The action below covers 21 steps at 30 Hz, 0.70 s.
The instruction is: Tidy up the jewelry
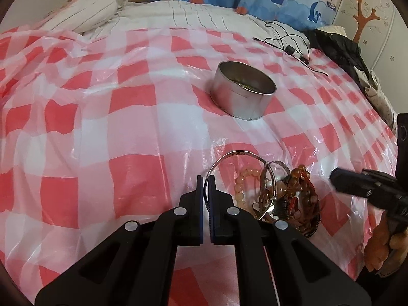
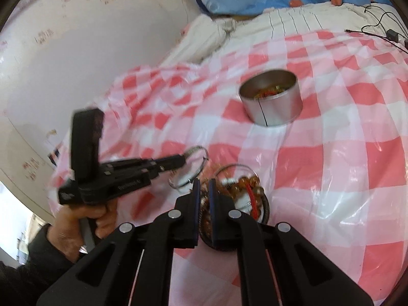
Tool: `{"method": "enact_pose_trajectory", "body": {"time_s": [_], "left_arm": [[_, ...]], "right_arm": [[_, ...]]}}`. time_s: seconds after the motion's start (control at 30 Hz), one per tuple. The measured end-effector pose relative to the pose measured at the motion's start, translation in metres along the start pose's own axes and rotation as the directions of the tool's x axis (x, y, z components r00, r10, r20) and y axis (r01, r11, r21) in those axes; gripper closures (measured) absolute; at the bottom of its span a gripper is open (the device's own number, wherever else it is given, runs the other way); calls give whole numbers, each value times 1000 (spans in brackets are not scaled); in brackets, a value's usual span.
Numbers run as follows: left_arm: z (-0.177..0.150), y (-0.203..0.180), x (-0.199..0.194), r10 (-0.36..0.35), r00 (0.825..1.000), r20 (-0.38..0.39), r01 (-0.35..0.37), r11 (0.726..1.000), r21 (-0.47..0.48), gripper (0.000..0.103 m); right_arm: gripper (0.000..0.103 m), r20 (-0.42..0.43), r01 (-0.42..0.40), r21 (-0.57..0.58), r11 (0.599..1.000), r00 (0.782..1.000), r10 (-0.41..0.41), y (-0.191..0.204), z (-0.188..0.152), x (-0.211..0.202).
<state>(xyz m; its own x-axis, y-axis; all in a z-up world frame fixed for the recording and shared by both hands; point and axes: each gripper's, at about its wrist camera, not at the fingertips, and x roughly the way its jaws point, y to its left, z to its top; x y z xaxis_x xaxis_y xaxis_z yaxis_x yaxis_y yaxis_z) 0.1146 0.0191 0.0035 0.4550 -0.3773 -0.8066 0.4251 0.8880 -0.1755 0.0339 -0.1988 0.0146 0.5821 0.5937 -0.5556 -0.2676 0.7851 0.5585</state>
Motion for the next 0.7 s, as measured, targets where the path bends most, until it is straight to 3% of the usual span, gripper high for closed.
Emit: {"method": "enact_pose_trajectory", "body": {"time_s": [0.13, 0.2, 0.23, 0.27, 0.37, 0.5, 0.53, 0.6, 0.7], "left_arm": [[1, 3, 1, 7, 1000, 1, -7, 1000, -9, 100], [1, 5, 1, 11, 1000, 0, -11, 1000, -16, 100], [1, 5, 1, 12, 1000, -1, -12, 1000, -19, 100], [1, 6, 2, 12, 1000, -3, -12, 1000, -20, 100], [0, 7, 3, 14, 1000, -8, -14, 1000, -21, 100], [-1, 8, 4, 14, 1000, -16, -15, 1000, -24, 100], [-1, 8, 5, 15, 1000, -17, -15, 1000, -25, 100], [-1, 8, 5, 13, 1000, -17, -14, 1000, -24, 100], [-1, 7, 6, 14, 1000, -19, -14, 1000, -18, 100]], "right_arm": [[95, -14, 1, 23, 1000, 1000, -1, -4, 3, 0], [70, -57, 32, -1, 999, 998, -32, -1, 1, 8], [45, -63, 36, -28, 999, 997, -38, 5, -2, 11], [43, -69, 41, -69, 997, 997, -45, 13, -5, 13], [43, -87, 67, -180, 981, 993, -84, 33, -13, 23], [47, -107, 182, -340, 923, 967, -230, 51, -25, 43], [59, -121, 229, -380, 896, 948, -293, 52, -30, 50], [67, -144, 262, -405, 876, 928, -344, 47, -35, 56], [81, -149, 253, -392, 884, 931, -333, 42, -36, 52]]}}
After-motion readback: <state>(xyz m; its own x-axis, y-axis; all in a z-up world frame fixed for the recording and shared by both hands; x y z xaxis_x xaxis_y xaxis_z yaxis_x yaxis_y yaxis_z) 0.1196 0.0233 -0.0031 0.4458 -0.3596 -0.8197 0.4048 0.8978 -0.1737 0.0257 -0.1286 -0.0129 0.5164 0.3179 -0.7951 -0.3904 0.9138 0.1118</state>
